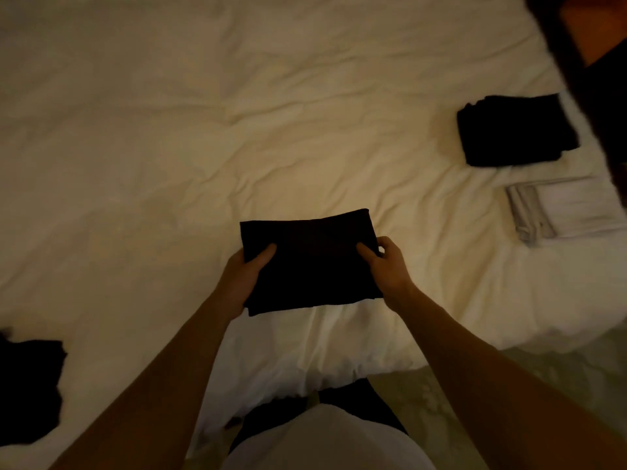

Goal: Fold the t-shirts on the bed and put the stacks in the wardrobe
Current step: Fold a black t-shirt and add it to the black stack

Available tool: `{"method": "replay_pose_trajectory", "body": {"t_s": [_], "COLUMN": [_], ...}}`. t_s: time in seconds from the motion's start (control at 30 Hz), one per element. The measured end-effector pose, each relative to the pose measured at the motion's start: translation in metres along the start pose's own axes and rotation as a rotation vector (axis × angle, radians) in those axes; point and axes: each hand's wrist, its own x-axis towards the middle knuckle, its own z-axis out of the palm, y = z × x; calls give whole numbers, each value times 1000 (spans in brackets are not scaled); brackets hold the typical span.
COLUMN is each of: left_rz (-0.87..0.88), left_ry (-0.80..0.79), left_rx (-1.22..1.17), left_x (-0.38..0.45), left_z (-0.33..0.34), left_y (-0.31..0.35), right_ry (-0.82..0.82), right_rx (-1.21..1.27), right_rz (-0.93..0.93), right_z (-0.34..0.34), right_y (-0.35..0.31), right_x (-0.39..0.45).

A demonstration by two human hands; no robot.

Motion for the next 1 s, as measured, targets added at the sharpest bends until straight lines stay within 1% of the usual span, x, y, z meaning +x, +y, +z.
{"method": "replay_pose_trajectory", "body": {"t_s": [0.13, 0.2, 0.27, 0.33, 0.43, 0.57, 0.67, 0.77, 0.93, 1.0], "left_rz": [151, 216, 249, 271, 276, 279, 297, 304, 347, 373], "left_ry": [-61, -122, -141, -141, -126, -79, -71, -81, -58, -85], "left_rx": [75, 168, 255, 288, 247, 127, 107, 106, 106, 151], "left_x": [-11, -20, -24, -24, -25, -32, -31, -33, -30, -21], "left_z": [44, 64, 84, 104, 148, 225, 282, 330, 382, 392], "left_y": [47, 63, 74, 84, 96, 99, 100, 103, 120, 131], "right_ry": [77, 110, 125, 110, 109, 109, 120, 139, 120, 133], "right_rx": [47, 79, 96, 103, 129, 165, 184, 209, 228, 238], "right_rz": [-89, -108, -131, -162, -208, -233, -253, -232, -191, -196], "right_z": [-48, -71, -96, -120, -163, -232, -286, -330, -380, -391], "right_y": [-38, -52, -62, -71, -80, -81, -83, -85, -99, -101], "right_x": [-9, -11, -10, -6, 1, 15, 27, 37, 53, 54]}}
